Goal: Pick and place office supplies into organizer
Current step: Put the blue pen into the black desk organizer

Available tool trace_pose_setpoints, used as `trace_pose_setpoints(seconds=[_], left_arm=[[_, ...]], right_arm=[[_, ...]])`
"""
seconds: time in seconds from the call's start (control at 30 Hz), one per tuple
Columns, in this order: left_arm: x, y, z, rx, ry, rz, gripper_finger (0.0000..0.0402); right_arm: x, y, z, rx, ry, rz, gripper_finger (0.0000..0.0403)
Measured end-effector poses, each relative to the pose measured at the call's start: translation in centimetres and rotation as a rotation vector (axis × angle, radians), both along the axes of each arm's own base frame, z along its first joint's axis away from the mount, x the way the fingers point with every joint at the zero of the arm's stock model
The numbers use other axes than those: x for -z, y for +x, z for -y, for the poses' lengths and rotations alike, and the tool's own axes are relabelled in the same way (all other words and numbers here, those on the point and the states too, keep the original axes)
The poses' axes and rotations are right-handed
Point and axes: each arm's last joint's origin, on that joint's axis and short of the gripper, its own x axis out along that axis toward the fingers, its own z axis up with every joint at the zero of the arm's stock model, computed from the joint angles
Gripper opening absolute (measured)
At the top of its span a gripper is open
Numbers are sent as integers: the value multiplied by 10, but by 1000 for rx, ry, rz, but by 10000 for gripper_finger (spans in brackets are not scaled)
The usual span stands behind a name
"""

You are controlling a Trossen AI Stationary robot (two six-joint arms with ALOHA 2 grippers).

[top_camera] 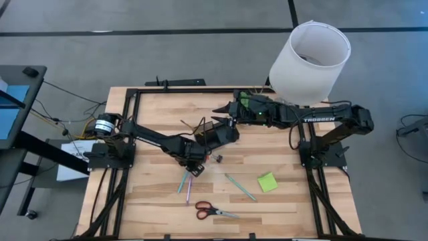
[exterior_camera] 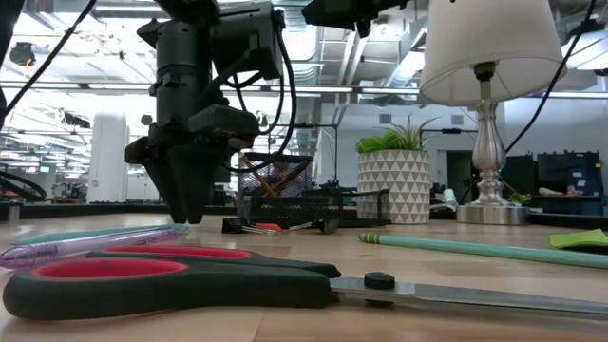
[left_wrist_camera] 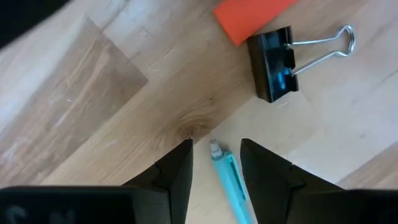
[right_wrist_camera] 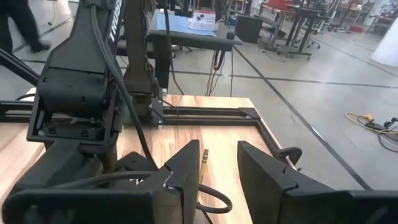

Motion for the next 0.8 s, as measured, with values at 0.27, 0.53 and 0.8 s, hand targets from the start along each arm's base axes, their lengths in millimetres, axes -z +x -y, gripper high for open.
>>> trace_pose_setpoints(seconds=[0.27,0.53,0.8], left_arm=[[0,0,0,-81,16,4,128],[8,-7,1,-128,10,-24,128],[9,-7,6,-120,17,-8,120]], right_arm=[[0,0,0,-8,-32,-12,102],[7,-2,0,-3,-1,-78,102],[7,-2,0,-5,-9,-78,102]])
